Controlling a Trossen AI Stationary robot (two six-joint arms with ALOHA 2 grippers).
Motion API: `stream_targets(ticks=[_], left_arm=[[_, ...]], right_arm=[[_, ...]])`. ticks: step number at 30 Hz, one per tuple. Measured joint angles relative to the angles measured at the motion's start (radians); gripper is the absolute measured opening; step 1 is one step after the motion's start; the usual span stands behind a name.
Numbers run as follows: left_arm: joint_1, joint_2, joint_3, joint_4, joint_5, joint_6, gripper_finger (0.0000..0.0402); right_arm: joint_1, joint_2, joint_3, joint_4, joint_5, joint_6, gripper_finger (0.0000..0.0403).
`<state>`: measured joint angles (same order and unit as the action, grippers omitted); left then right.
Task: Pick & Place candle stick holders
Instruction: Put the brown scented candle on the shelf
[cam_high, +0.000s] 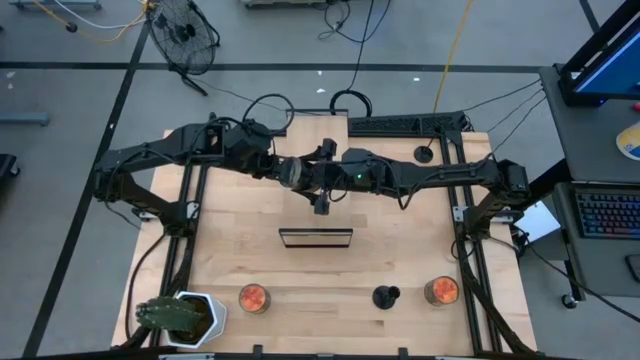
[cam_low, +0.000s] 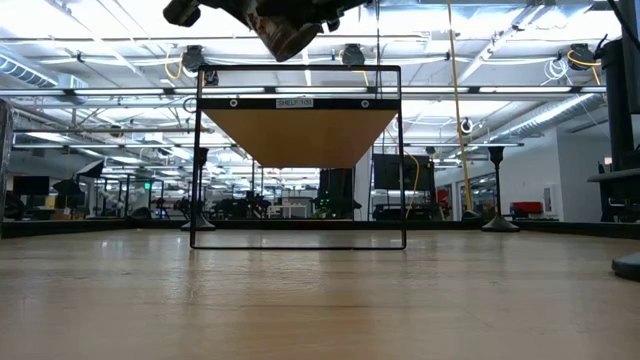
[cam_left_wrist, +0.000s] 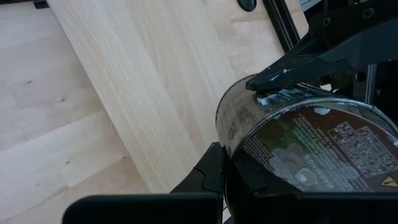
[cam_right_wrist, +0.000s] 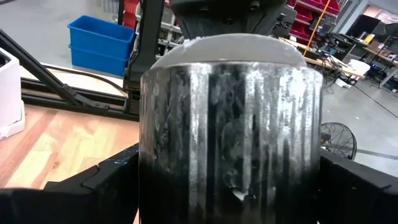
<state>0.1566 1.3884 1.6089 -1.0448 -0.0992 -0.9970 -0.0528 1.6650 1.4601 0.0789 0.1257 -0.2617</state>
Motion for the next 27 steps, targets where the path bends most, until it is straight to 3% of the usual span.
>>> stream_targets(ticks=[9, 27], left_arm=[[0.000, 0.000, 0.000, 0.002, -0.004, -0.004, 0.0004], [0.000, -0.005, 0.000, 0.005, -0.037, 0.008, 0.0083]], right_arm=[[0.002, 0.000, 0.000, -0.001, 0.002, 0.038, 0.0352], [0.002, 0.000, 0.000, -0.026, 0.008, 0.101, 0.0352]])
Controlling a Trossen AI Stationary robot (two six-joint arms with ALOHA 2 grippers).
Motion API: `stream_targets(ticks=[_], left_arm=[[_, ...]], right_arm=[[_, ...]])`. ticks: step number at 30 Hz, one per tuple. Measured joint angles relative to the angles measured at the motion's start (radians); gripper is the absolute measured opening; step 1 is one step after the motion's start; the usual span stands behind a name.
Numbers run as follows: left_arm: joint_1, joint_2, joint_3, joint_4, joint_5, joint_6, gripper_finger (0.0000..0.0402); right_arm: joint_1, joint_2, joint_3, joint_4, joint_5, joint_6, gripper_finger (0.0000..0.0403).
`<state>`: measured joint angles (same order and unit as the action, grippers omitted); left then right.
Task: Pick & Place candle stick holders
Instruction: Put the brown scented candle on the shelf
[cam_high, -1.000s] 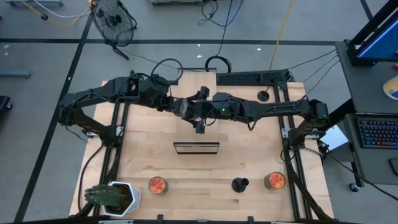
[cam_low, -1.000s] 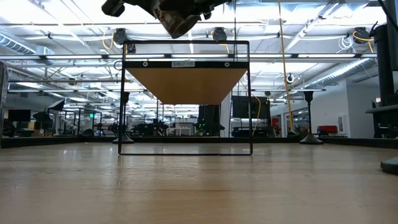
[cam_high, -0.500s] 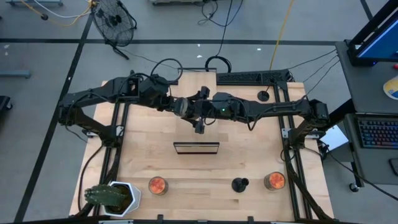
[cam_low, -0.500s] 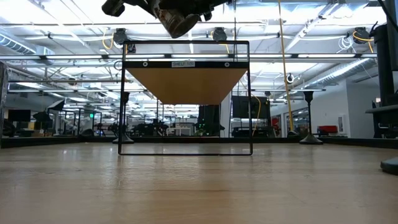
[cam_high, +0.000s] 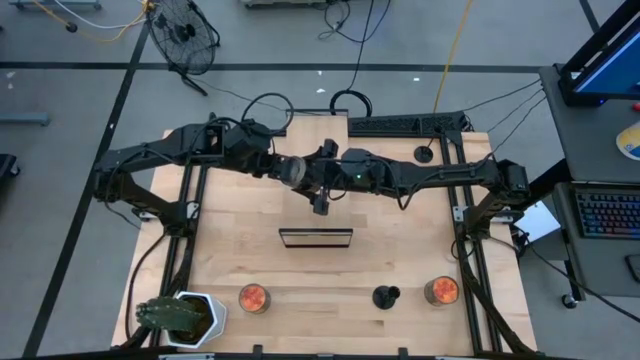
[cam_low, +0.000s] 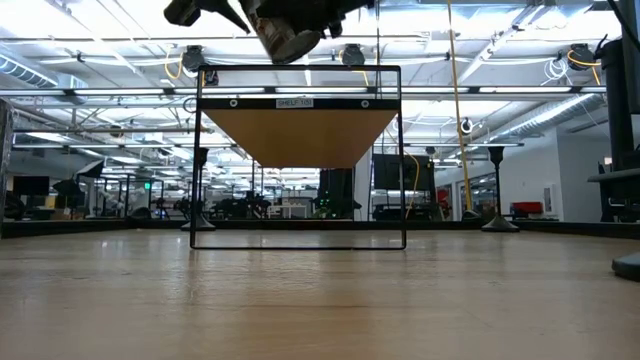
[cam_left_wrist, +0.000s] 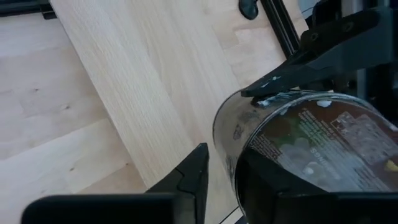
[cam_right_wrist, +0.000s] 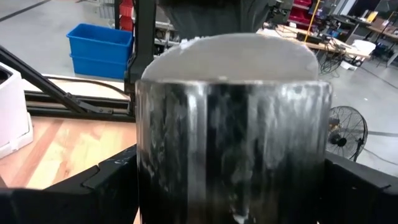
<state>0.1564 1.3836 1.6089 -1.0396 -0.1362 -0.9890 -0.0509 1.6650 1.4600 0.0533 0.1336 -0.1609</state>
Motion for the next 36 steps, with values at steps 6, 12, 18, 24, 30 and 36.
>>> stream_targets(ticks=[6, 12, 18, 24, 30, 36], left_arm=[[0.002, -0.016, -0.001, 0.048, -0.007, 0.020, 0.0087], [0.012, -0.038, 0.000, 0.106, -0.009, 0.063, 0.0088], [0.013, -0.066, 0.001, 0.091, -0.021, 0.095, 0.0088], [0.013, -0.083, 0.000, 0.017, -0.063, 0.105, 0.0088], [0.012, -0.084, 0.000, -0.073, -0.135, 0.107, 0.0088], [0.012, -0.084, 0.000, -0.137, -0.160, 0.105, 0.0088]], right_arm=[[0.000, 0.000, -0.001, -0.008, -0.003, 0.018, 0.0352], [-0.001, 0.000, -0.001, -0.008, 0.001, 0.018, 0.0352], [-0.002, -0.006, -0.001, -0.013, 0.026, 0.027, 0.0352], [-0.012, -0.025, -0.001, -0.039, 0.022, 0.062, 0.0351], [-0.016, -0.039, -0.001, -0.069, 0.023, 0.079, 0.0351], [-0.016, -0.047, -0.001, -0.125, 0.021, 0.111, 0.0350]])
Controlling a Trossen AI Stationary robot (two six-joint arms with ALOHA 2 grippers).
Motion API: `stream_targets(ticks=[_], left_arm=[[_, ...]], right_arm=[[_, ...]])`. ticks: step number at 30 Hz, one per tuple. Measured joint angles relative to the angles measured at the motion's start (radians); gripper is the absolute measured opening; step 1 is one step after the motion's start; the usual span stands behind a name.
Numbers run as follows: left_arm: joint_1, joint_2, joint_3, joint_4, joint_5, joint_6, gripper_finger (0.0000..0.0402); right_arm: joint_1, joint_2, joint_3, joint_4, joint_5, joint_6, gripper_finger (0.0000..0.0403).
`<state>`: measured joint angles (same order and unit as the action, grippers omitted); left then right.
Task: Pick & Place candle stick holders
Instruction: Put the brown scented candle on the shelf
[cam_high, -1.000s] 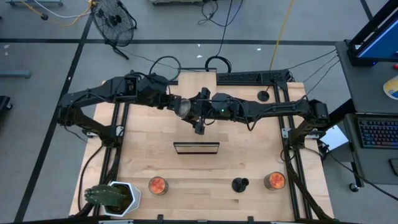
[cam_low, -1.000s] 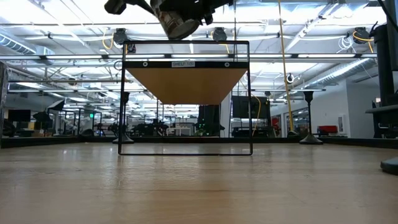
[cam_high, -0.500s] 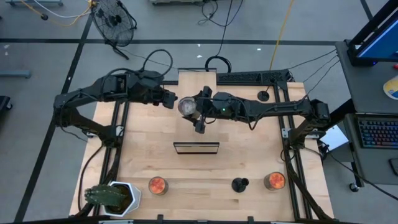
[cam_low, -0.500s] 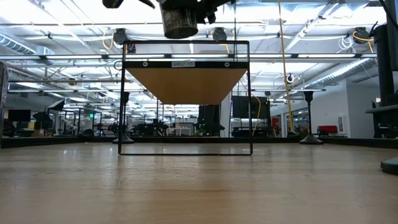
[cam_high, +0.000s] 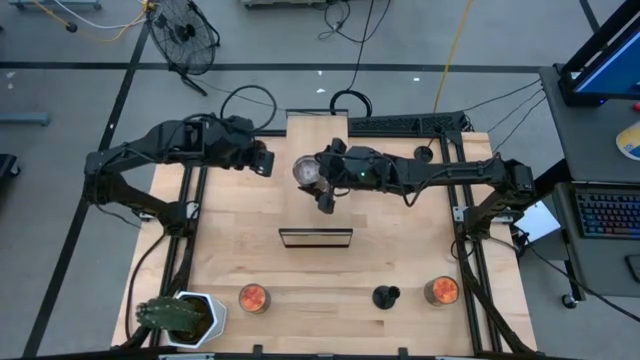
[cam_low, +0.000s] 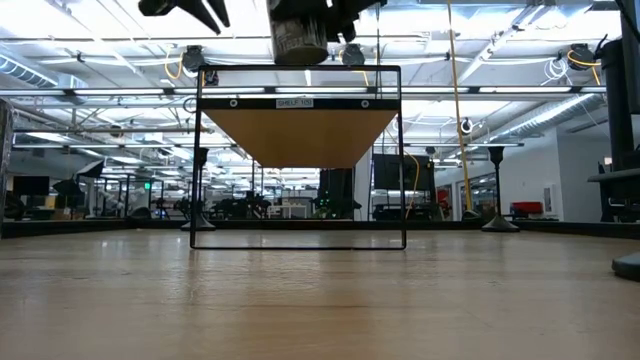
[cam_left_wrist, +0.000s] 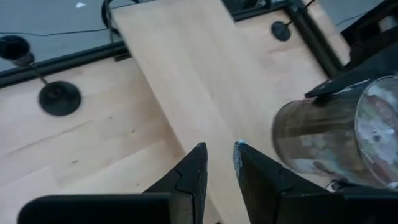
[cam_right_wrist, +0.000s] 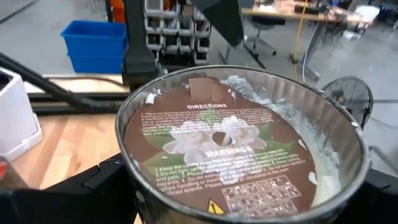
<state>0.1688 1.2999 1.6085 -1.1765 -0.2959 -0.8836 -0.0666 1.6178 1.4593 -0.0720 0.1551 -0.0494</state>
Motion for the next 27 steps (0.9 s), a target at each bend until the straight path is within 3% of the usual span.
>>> stream_targets(ticks=[15, 27], left_arm=[[-0.024, 0.000, -0.043, -0.051, -0.103, -0.020, 0.0088], [-0.063, 0.000, -0.112, -0.049, -0.106, -0.088, 0.0088]], right_arm=[[0.001, -0.028, -0.002, -0.306, 0.000, 0.090, 0.0350], [0.048, -0.027, -0.106, -0.265, -0.052, 0.171, 0.0349]])
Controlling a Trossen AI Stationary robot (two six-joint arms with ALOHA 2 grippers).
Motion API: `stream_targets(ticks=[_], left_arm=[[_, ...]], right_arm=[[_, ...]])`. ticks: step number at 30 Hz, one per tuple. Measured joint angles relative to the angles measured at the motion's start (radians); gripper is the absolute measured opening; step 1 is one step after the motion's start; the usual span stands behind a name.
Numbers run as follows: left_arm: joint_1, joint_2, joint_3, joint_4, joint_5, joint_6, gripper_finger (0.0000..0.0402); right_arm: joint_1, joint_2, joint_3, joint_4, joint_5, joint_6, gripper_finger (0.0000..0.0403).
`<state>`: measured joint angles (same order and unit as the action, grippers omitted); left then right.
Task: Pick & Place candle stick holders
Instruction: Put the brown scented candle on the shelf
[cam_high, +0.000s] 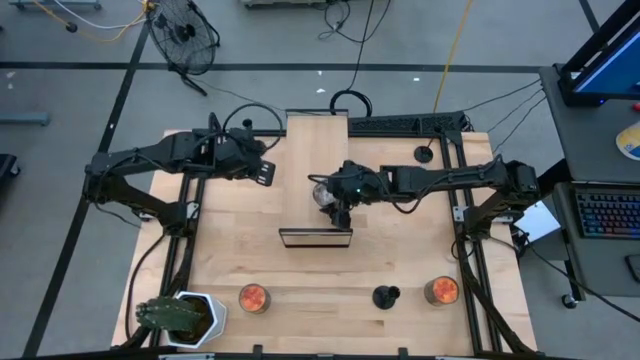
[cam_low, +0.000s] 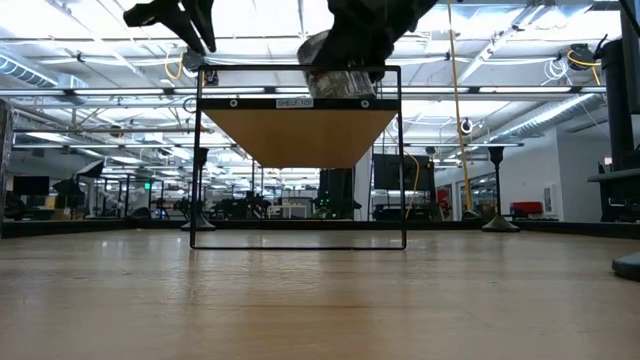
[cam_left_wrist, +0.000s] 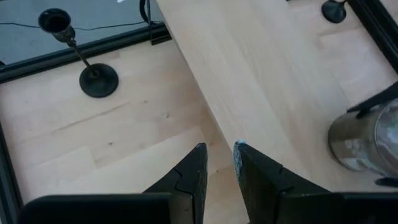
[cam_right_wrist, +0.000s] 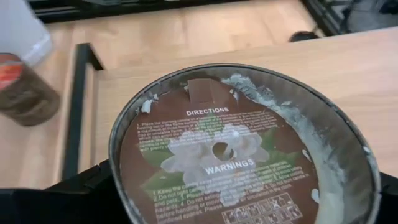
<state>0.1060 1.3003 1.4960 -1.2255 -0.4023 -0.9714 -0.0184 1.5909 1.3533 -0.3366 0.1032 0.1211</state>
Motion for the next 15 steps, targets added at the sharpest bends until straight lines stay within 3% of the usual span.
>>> stream_targets(ticks=[10, 15], left_arm=[[-0.032, 0.000, -0.034, 0.001, -0.018, -0.010, 0.0088], [-0.055, 0.000, -0.046, 0.001, -0.018, -0.013, 0.0088]], right_arm=[[0.061, 0.000, -0.013, 0.044, 0.008, 0.017, 0.0349], [0.075, 0.000, -0.013, 0.040, 0.079, 0.017, 0.0351]])
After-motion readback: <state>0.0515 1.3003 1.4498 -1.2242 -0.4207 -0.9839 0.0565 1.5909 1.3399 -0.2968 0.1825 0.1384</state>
